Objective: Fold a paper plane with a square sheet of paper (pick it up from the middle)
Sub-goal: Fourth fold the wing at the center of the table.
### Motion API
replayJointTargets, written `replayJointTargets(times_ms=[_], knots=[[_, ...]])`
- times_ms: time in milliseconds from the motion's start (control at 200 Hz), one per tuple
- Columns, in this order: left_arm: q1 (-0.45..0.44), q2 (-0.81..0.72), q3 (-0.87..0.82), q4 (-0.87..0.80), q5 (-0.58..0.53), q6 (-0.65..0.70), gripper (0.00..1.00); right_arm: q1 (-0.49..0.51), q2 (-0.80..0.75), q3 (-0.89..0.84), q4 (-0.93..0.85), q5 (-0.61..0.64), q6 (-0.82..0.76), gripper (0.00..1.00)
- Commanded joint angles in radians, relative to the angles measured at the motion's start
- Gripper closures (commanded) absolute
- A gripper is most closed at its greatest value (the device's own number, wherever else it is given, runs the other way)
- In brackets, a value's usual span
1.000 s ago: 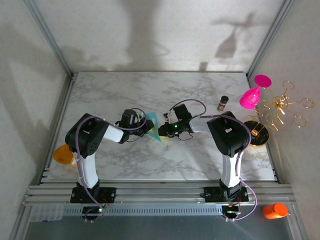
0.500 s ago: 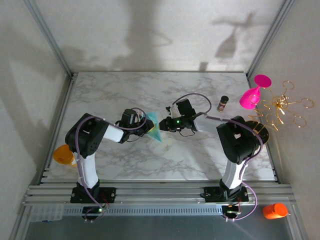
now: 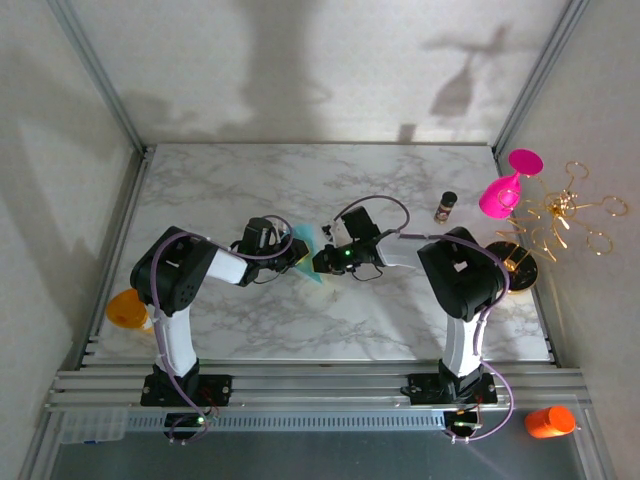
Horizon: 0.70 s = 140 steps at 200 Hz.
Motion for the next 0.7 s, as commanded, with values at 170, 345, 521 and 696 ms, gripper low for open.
replayJointTargets(times_ms=[170, 345, 521, 696], knots=[[0.009, 0.03, 0.004, -0.085, -0.013, 0.022, 0.86, 0.009, 0.027, 0.022, -0.027, 0.021, -0.02, 0.84], [0.007, 0.033, 0.01, -0.096, -0.014, 0.023, 0.81, 0.009, 0.036, 0.019, -0.042, 0.048, -0.02, 0.84], [0.007, 0.039, 0.012, -0.1, -0.014, 0.019, 0.8, 0.008, 0.037, 0.019, -0.042, 0.047, -0.02, 0.84], [0.006, 0.041, 0.015, -0.106, -0.013, 0.022, 0.78, 0.008, 0.045, 0.02, -0.042, 0.037, -0.02, 0.84]])
